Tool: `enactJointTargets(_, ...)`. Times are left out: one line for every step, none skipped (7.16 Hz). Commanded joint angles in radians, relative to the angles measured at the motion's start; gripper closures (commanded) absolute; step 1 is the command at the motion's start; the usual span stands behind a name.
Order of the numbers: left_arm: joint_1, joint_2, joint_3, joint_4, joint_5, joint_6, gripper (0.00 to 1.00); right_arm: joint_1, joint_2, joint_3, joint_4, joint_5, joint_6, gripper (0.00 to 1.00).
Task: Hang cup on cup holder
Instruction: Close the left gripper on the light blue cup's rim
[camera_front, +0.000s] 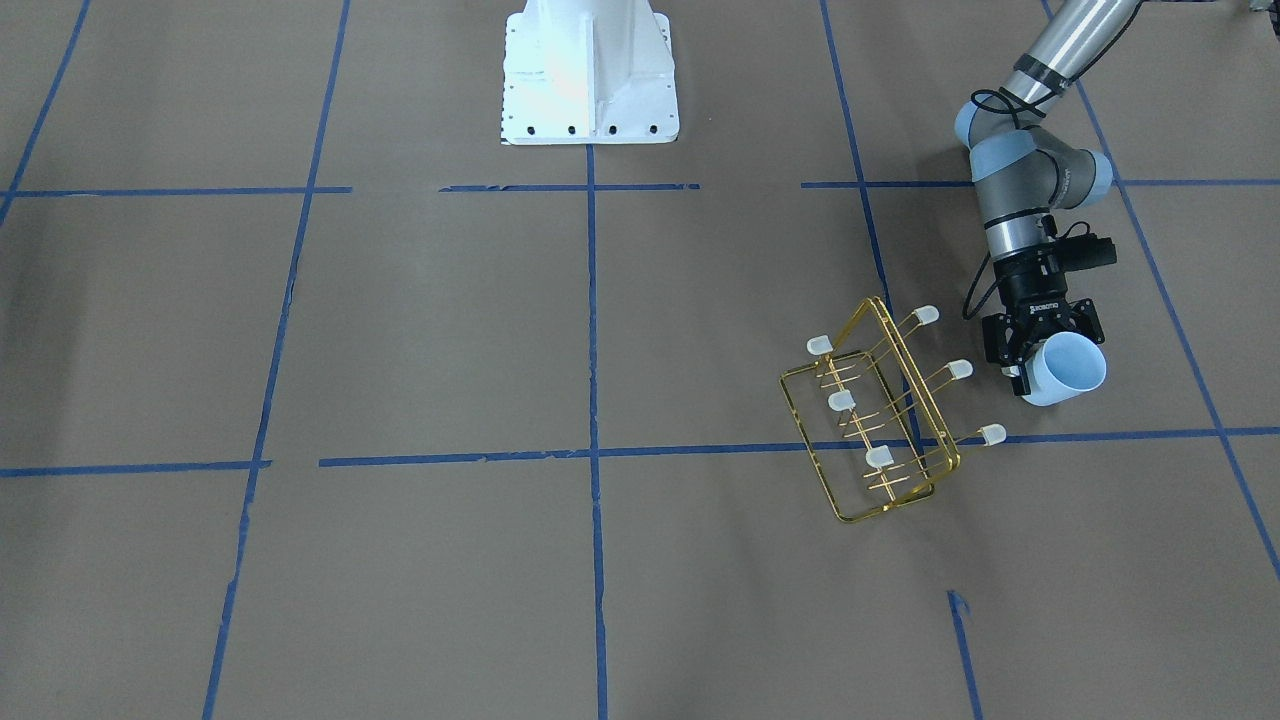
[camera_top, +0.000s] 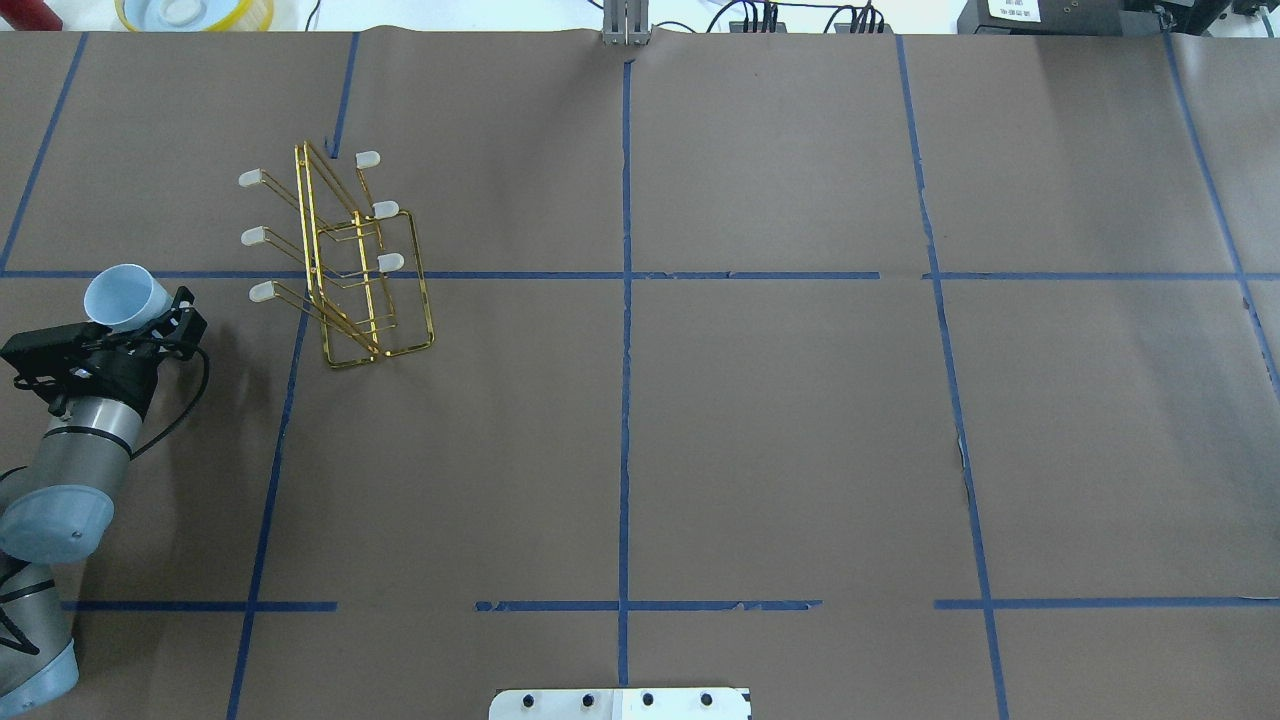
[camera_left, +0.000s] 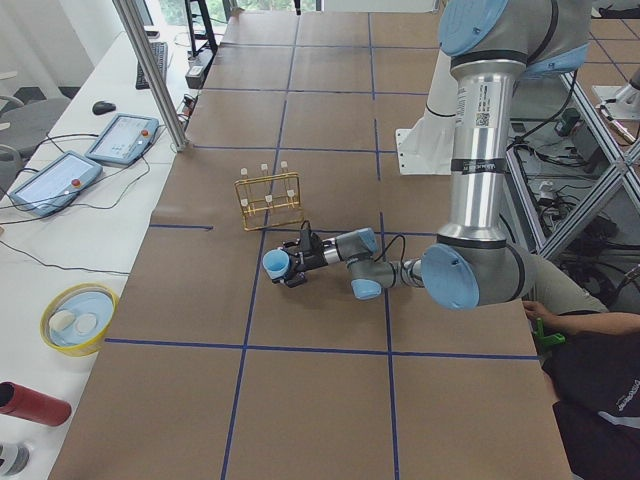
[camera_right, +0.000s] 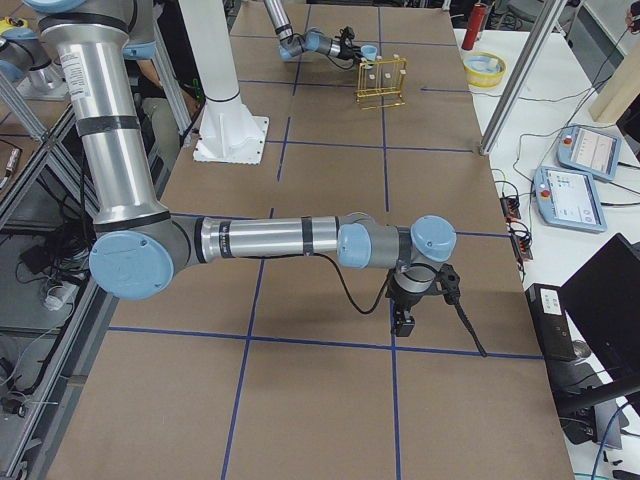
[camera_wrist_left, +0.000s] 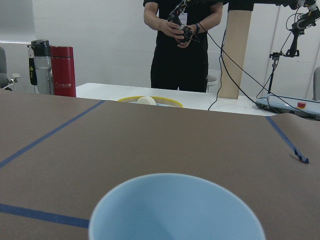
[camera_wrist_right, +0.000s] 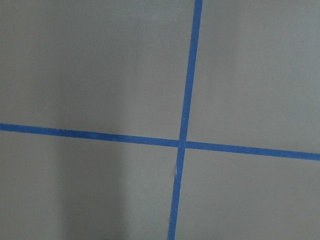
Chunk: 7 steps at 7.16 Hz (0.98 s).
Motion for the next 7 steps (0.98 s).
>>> enactJointTargets(0.001,0.0,0.003,0.001,-0.003,-0.002,0.01,0.0,0.0,0.0,0.0,0.0,0.0,0.0)
enactJointTargets(0.004,-0.001,0.004,0.001,-0.003,-0.002,0.01,0.0,0.0,0.0,0.0,0.0,0.0,0.0)
enactJointTargets(0.006,-0.001,0.006,0.001,-0.003,-0.002,0.01,0.0,0.0,0.0,0.0,0.0,0.0,0.0)
enactJointTargets(0.006,-0.001,0.004,0.001,-0.015,-0.002,0.09,0.0,0.0,0.0,0.0,0.0,0.0,0.0)
enactJointTargets(0.006,-0.001,0.006,0.001,-0.017,-0.002,0.35,0.0,0.0,0.0,0.0,0.0,0.0,0.0)
enactJointTargets(0.006,-0.001,0.004,0.002,-0.016,0.002,0.69,0.0,0.0,0.0,0.0,0.0,0.0,0.0)
enactJointTargets(0.003,0.0,-0.003,0.002,-0.016,0.006,0.84,0.0,0.0,0.0,0.0,0.0,0.0,0.0)
